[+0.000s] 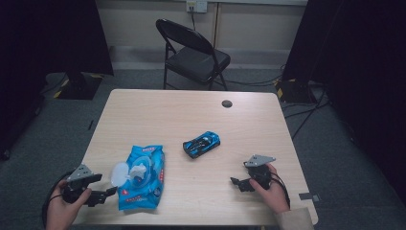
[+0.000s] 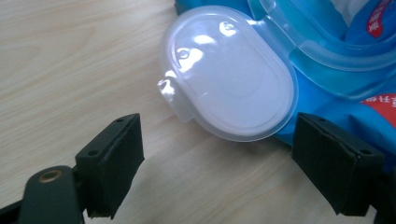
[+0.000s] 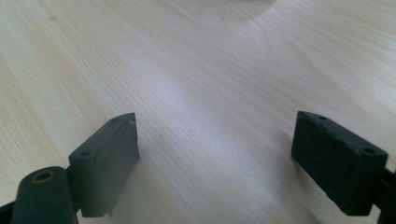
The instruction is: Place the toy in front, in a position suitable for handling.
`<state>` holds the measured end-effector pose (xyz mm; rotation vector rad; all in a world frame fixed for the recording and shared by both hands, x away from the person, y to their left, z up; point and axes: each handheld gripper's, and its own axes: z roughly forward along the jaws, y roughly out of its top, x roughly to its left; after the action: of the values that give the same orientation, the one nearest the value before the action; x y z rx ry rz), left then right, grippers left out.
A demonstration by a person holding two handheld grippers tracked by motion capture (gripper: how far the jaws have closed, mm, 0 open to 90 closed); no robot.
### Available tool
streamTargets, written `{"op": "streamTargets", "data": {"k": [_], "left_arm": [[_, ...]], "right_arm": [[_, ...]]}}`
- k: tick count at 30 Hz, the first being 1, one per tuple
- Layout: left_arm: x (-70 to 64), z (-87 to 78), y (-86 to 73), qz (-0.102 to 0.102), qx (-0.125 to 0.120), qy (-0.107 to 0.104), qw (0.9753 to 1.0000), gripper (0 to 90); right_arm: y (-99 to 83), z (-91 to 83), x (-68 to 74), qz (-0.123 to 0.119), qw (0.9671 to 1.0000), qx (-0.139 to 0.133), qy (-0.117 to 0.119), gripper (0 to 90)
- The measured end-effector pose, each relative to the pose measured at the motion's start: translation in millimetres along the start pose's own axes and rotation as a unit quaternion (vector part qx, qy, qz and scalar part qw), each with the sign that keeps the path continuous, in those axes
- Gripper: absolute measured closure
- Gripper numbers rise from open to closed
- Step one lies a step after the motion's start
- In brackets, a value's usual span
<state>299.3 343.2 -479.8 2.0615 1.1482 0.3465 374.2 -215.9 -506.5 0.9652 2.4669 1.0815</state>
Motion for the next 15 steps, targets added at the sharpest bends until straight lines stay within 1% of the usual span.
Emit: {"op": "streamTargets", "data": {"k": [1, 2, 7, 8, 9, 10, 13, 14, 15], "left_arm": [[-1.9, 2.5, 0.9, 0.003, 0.002, 0.002, 1.0, 16.5], [-3.8, 4.4, 2.5, 0.006, 0.007, 0.008, 0.9999, 15.6], [-4.4, 0.0, 3.6, 0.007, 0.001, 0.007, 0.9999, 16.2], [-7.6, -2.7, 5.9, 0.016, 0.007, 0.007, 0.9998, 16.2], [-7.6, -2.7, 5.9, 0.016, 0.007, 0.007, 0.9998, 16.4], [-13.3, -5.6, 8.9, 0.031, 0.016, 0.01, 0.9993, 17.0], [-17.6, -8.3, 12.1, 0.041, 0.022, 0.009, 0.9989, 18.5], [-22.3, -10.3, 14.8, 0.039, 0.013, 0.001, 0.9992, 18.0], [-24.1, -11.1, 16.0, 0.042, 0.014, -0.005, 0.999, 17.9]], "right_arm": [[0.0, 0.0, 0.0, 0.0, 1.0, 0.0, 0.0, 14.1], [0.0, 0.0, 0.0, 0.0, 1.0, 0.0, 0.0, 14.1], [0.0, 0.0, 0.1, 0.0, 1.0, 0.0, 0.0, 14.1], [0.0, 0.0, 0.1, 0.0, 1.0, 0.0, 0.0, 14.1], [0.0, 0.0, 0.1, 0.0, 1.0, 0.0, 0.0, 14.1], [0.0, 0.0, 0.0, 0.0, 1.0, 0.0, 0.0, 14.1], [0.0, 0.0, 0.0, 0.0, 1.0, 0.0, 0.0, 14.2], [0.0, 0.0, 0.0, 0.0, 1.0, 0.0, 0.0, 14.1], [0.0, 0.0, 0.0, 0.0, 1.0, 0.0, 0.0, 14.1]]}}
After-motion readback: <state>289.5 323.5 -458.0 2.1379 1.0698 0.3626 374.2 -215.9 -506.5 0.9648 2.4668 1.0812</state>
